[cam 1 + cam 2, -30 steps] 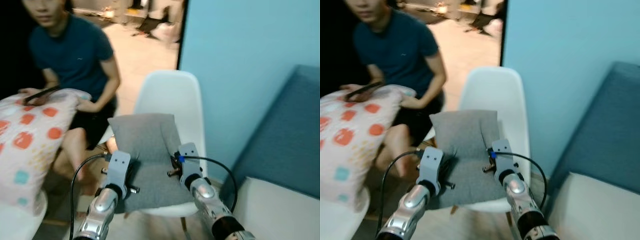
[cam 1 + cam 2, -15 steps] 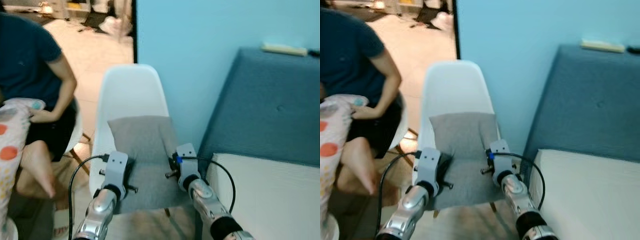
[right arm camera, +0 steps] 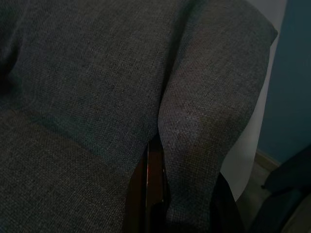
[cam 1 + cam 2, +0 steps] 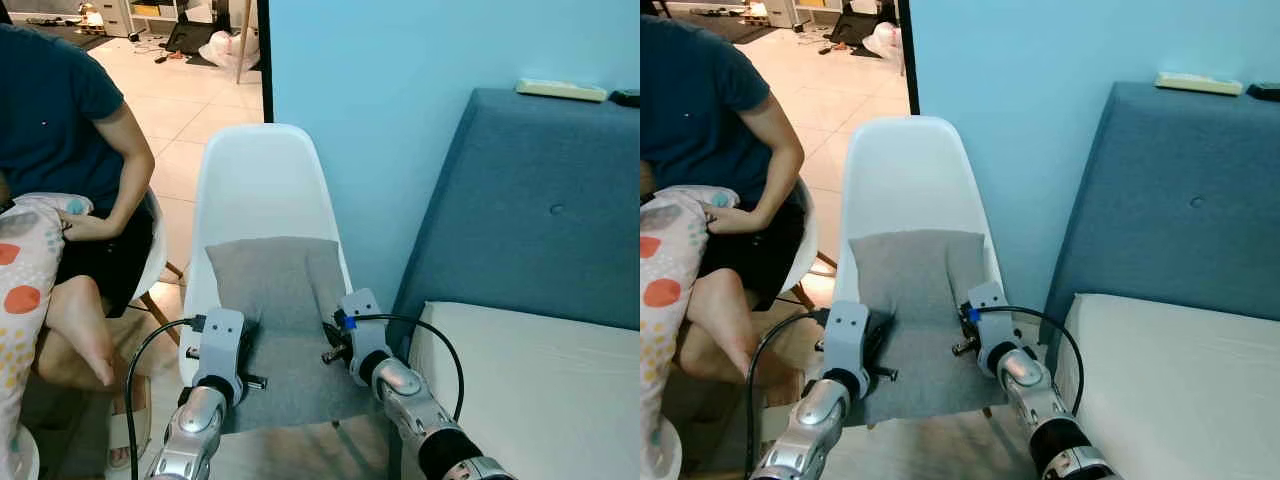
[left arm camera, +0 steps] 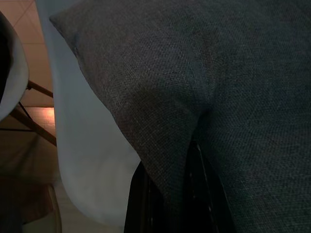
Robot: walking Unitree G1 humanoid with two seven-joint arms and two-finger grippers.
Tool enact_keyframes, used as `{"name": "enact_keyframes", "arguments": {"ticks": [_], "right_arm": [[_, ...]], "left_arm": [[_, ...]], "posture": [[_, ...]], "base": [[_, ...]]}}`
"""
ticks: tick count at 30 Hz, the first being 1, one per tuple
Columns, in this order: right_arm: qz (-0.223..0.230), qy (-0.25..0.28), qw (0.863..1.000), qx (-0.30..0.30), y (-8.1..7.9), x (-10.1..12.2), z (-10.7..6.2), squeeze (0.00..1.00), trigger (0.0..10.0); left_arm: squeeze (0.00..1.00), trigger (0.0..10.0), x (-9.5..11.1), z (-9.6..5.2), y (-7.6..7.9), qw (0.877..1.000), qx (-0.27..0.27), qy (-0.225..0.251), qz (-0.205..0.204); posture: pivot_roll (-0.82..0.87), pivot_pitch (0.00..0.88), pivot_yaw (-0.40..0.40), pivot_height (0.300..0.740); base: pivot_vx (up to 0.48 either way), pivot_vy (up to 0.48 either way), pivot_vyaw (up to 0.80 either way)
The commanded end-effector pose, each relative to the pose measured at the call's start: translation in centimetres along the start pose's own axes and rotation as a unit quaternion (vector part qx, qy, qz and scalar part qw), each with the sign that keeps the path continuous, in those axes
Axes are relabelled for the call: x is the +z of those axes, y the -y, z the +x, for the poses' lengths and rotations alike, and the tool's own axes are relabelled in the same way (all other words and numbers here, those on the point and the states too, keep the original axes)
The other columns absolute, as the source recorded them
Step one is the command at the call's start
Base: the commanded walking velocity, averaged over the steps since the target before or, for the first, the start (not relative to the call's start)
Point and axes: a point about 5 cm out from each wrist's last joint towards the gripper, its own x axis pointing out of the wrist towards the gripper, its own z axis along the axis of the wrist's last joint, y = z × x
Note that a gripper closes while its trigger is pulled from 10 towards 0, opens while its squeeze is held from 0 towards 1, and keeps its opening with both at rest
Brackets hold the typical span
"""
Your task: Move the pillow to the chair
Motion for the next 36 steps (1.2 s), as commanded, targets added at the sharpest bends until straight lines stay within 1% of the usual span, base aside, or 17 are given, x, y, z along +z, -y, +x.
{"name": "enact_keyframes", "arguments": {"ticks": [1,12,28,36], "right_arm": [[-0.001,-0.038,0.999,-0.03,1.76,-1.75,-1.09,0.0,10.0],[0.0,-0.04,0.999,-0.027,1.67,-1.97,-1.23,0.0,10.0],[0.005,-0.041,0.999,-0.027,1.61,-2.15,-1.3,0.0,10.0],[0.005,-0.042,0.999,-0.026,1.6,-2.16,-1.26,0.0,10.0]], "left_arm": [[0.0,10.0,1.34,-0.38,-4.38,0.992,0.117,0.042,-0.011],[0.0,10.0,1.43,-0.4,-4.54,0.992,0.118,0.041,-0.01],[0.0,10.0,1.64,-0.46,-4.6,0.992,0.118,0.048,-0.009],[0.0,10.0,1.4,-0.49,-4.42,0.993,0.11,0.039,-0.002]], "posture": [[0.07,0.099,-0.019,0.74],[0.07,0.102,-0.009,0.74],[0.08,0.1,-0.004,0.74],[0.08,0.088,-0.004,0.74]], "base": [[0.379,0.0,0.0],[0.372,0.0,0.0],[0.0,0.0,0.0],[0.0,0.0,0.0]]}}
